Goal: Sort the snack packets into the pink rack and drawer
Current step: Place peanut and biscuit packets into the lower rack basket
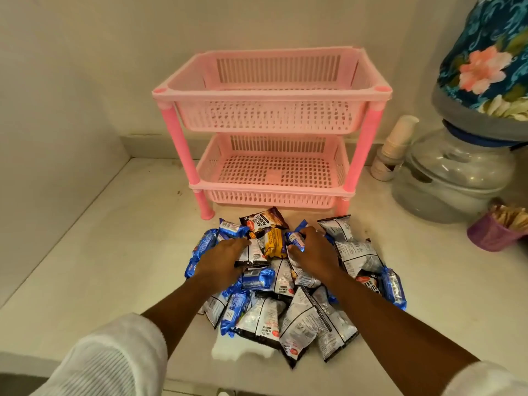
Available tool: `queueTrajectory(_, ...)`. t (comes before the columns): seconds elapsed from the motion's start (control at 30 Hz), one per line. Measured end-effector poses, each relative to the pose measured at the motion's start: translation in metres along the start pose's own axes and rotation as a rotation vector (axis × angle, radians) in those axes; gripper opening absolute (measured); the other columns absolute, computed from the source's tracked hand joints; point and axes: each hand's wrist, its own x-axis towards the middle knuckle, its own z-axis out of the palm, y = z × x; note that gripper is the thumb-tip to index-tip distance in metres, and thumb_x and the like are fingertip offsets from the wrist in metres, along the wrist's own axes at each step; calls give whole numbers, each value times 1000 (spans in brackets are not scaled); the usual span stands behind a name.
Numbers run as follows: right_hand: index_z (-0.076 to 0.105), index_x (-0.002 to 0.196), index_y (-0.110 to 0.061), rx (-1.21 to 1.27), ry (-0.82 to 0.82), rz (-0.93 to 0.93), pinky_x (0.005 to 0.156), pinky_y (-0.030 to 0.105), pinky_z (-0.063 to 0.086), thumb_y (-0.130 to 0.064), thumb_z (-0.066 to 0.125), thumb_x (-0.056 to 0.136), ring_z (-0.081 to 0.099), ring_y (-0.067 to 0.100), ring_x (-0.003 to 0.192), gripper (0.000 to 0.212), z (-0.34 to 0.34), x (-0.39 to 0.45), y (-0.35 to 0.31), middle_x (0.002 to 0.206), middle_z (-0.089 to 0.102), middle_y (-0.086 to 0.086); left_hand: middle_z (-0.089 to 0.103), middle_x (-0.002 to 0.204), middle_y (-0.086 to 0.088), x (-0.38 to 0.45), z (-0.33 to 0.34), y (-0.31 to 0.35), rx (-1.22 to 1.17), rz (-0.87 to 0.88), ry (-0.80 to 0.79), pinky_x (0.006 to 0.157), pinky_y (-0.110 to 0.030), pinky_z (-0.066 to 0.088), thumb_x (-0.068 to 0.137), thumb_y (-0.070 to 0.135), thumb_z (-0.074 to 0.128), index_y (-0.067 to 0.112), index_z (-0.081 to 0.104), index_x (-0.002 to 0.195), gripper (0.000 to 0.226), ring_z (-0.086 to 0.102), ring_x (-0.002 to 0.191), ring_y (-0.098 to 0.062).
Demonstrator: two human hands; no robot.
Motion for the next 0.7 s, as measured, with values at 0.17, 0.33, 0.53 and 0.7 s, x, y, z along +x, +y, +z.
queueTrajectory(0.17, 49, 136, -16, 88, 95, 49, 87, 36, 51, -32, 67, 90, 62, 29, 112, 52, -2, -2, -5, 129, 61, 9, 66, 122, 3, 12, -5, -7, -29, 87, 142, 80, -36, 53, 94, 29, 57, 31, 53, 134, 40, 61, 112, -22)
queueTrajectory(0.33, 51, 129, -23, 263, 165, 67, 71, 28, 48, -32, 70, 86, 63, 15, 88, 48, -11, 2, -13, 119, 65, 2, 70, 101, 6, 27, -30, -24, -95, 181, 240, 66, -29, 47, 96, 23, 53, 29, 64, 114, 22, 64, 91, -20)
queueTrajectory(0.53, 52, 129, -25, 505, 222, 112, 70, 37, 59, -33, 74, 86, 67, 9, 85, 49, -16, 10, -38, 104, 64, -10, 68, 82, 9, 55, -64, -35, -365, 122, 234, 62, -27, 46, 95, 12, 53, 22, 66, 95, 17, 61, 74, -12)
queueTrajectory(0.7, 57, 126, -26, 705, 257, 103, 61, 28, 55, -31, 73, 89, 66, 11, 83, 41, -14, 20, -70, 102, 63, -3, 66, 84, 3, 79, -82, -41, -757, -14, 256, 61, -20, 46, 99, 9, 48, 19, 61, 94, 17, 60, 72, -6)
